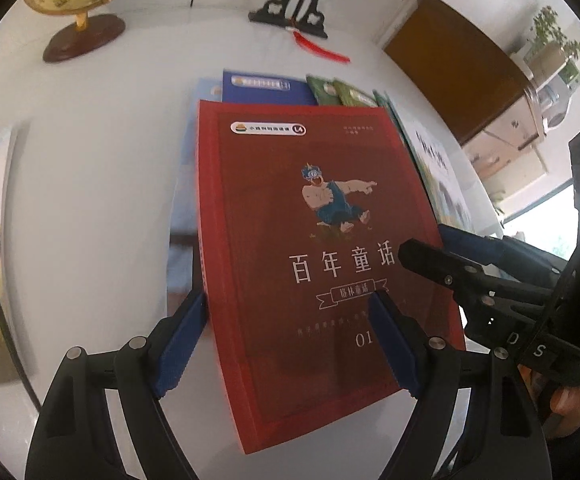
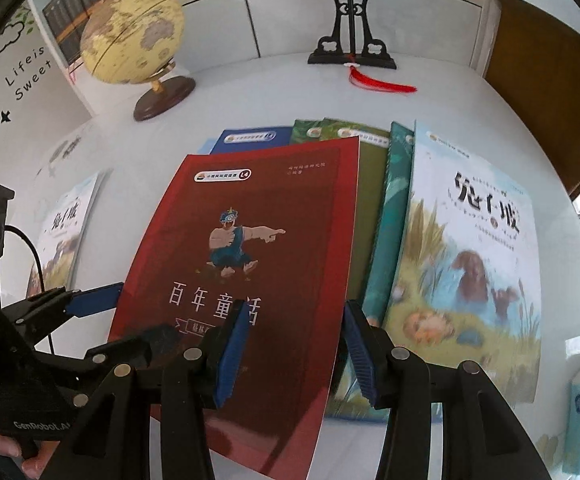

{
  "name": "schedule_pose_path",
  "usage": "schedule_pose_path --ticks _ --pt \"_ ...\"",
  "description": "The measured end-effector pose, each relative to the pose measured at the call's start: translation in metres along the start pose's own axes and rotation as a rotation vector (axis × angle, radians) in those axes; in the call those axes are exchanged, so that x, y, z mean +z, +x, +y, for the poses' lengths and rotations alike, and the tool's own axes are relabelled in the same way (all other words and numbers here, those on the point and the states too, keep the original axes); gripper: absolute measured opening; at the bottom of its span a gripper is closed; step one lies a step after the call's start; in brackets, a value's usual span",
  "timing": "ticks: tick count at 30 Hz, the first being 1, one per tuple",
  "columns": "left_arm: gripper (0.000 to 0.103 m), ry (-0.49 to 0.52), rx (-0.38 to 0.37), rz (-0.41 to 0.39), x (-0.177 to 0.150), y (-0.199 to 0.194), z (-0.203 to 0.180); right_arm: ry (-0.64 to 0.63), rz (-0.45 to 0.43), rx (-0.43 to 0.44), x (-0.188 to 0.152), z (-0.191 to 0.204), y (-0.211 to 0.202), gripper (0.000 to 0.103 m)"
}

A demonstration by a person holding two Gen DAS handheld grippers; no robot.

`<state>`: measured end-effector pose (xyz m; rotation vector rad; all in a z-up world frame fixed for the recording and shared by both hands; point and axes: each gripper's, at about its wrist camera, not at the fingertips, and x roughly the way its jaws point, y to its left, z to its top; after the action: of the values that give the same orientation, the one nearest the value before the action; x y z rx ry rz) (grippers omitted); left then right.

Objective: Organize books
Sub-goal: 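Close the right gripper on the edge of the red book, then lift the red book up off the stack with the right gripper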

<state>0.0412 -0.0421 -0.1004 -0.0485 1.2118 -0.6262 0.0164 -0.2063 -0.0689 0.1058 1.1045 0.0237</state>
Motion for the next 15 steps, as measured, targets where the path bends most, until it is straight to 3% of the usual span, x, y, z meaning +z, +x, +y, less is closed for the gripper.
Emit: schedule_pose_path --ticks 5,12,15 --pt "0.08 -0.021 -0.019 0.018 -0.015 -0.005 0.012 0.014 0.041 0.057 -0.023 0.001 -0.008 0.047" --pt "0.08 -0.033 -0.018 -0.003 -0.014 -0.011 0.02 0.158 0.086 0.118 -0.048 -0.024 -0.007 0.053" --pt "0.08 -0.03 -0.019 0.011 -0.019 -0.008 0.018 0.21 0.095 0.206 -0.053 -0.028 -0.004 0.053"
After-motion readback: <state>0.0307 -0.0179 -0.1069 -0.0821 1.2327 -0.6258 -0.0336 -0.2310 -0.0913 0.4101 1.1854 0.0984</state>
